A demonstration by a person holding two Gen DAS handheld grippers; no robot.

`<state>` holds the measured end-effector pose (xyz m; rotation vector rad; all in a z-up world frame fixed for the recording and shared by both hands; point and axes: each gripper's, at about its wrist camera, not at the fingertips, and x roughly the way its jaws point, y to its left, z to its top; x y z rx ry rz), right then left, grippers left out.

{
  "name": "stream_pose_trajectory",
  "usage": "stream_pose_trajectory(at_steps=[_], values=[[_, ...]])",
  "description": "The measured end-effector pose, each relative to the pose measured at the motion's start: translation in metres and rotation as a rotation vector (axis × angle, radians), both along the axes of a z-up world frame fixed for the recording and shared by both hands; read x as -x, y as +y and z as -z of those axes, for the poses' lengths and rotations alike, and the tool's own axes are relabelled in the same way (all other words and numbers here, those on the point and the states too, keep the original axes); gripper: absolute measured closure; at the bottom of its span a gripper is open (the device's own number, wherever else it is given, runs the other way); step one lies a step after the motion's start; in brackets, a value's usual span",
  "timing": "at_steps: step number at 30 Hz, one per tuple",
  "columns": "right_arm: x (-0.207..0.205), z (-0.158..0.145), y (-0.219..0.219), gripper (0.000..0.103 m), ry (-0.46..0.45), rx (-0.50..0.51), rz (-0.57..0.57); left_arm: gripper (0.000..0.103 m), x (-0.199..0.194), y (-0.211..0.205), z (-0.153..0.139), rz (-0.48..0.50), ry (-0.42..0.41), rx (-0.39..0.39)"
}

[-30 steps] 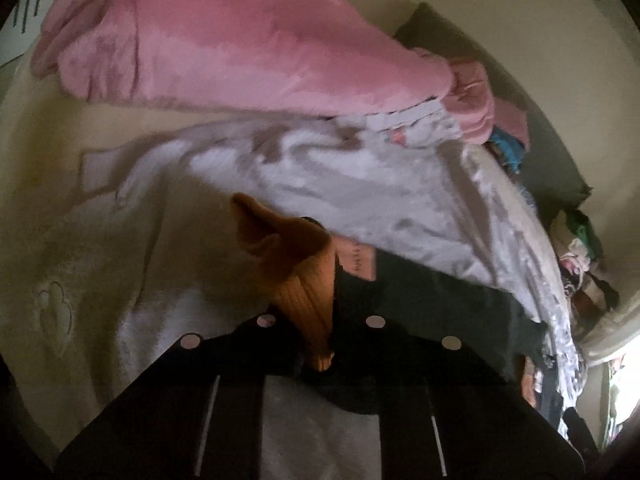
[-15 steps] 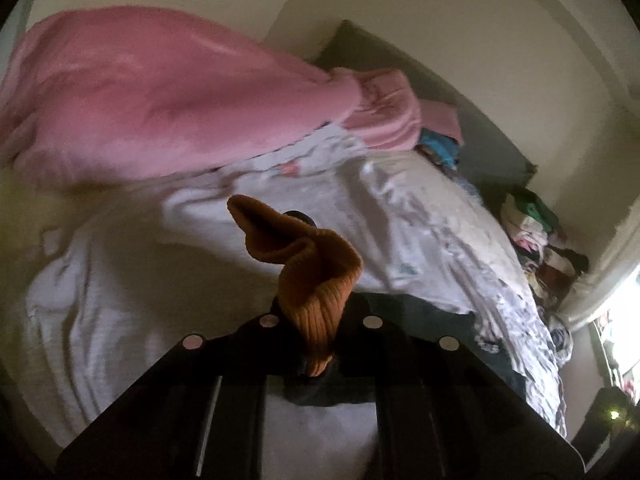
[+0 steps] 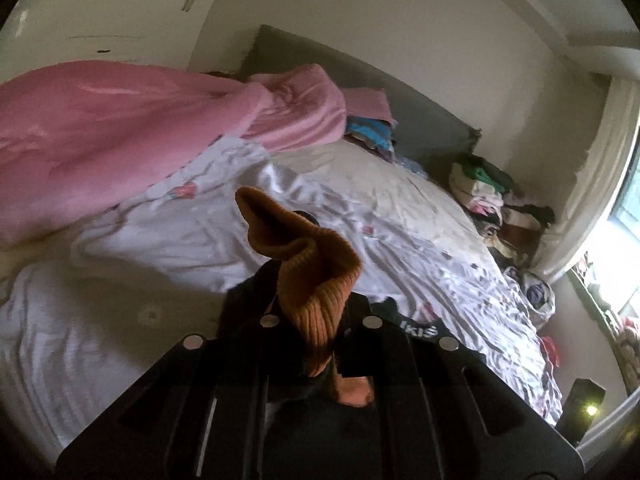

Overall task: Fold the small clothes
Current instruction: 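Fold the held sleeve across the body with the left tool, release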

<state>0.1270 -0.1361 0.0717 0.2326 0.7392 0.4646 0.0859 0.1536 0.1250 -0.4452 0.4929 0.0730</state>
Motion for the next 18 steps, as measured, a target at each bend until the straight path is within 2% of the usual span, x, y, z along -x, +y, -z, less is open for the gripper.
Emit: stream_pose_trajectory(at_steps=[11,18], values=[[0.002,0.003,-0.068,0.004,0.004,-0.047,0.102,0.100,-0.020,-0.059,-0.004,0.110,-0.010,0.003],[0.003,0.009,-0.103,0.004,0.013,-0.068,0.161,0.100,-0.033,-0.091,0.007,0.180,0.003,0.024]])
